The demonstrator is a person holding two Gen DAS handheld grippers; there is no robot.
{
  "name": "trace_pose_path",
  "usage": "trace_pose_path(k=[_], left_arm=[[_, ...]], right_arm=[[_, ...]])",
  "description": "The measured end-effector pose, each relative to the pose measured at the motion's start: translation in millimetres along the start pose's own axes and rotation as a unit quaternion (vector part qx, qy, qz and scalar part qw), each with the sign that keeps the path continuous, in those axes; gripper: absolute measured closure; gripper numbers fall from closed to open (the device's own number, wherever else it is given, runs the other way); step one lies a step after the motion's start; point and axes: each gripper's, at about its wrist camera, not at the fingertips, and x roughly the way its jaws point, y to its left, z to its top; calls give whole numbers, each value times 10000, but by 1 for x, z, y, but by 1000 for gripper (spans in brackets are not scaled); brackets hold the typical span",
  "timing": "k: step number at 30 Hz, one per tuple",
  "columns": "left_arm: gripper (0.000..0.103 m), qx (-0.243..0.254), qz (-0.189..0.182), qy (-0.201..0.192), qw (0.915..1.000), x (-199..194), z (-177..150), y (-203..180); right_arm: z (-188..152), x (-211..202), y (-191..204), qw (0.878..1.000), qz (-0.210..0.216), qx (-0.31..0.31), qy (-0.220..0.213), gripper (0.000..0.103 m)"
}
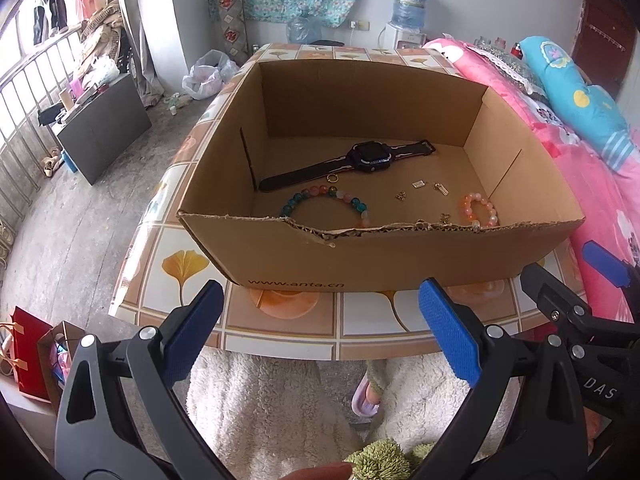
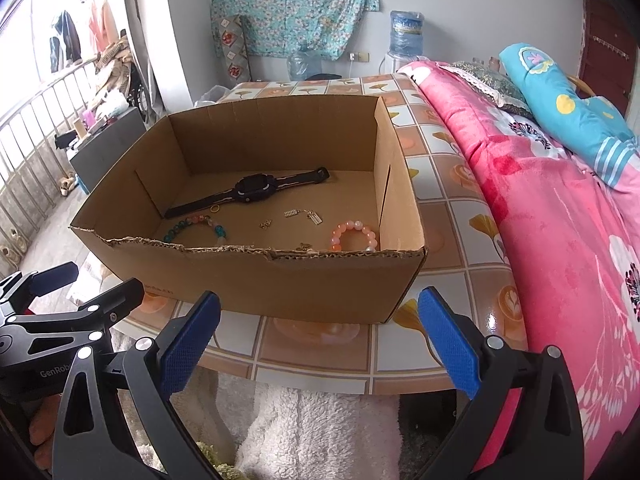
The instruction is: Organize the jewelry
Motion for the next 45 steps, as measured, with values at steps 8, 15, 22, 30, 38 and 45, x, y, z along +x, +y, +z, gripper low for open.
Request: trace_pose_path(k=[8, 15, 22, 30, 38, 45], left_arm=[[9, -16, 14, 80, 10000, 4, 0, 1], [9, -11, 23, 80, 10000, 4, 0, 2], [9, -33, 21, 71, 10000, 4, 0, 4], [9, -18, 25, 81, 10000, 5, -1, 4], [9, -27, 38, 93, 9999, 6, -1, 4], [9, -39, 51, 109, 9999, 7, -2, 4]], right_arm=[[-1, 3, 1, 10000, -4, 7, 89, 7], [0, 3, 2, 10000, -17, -6, 97, 7], [0, 4, 2, 10000, -17, -17, 94, 7], [0, 4, 2, 9999, -22, -16, 110, 7], [1, 5, 2, 9999, -18, -21, 122, 7], [2, 6, 2, 9999, -11, -4, 139, 7]])
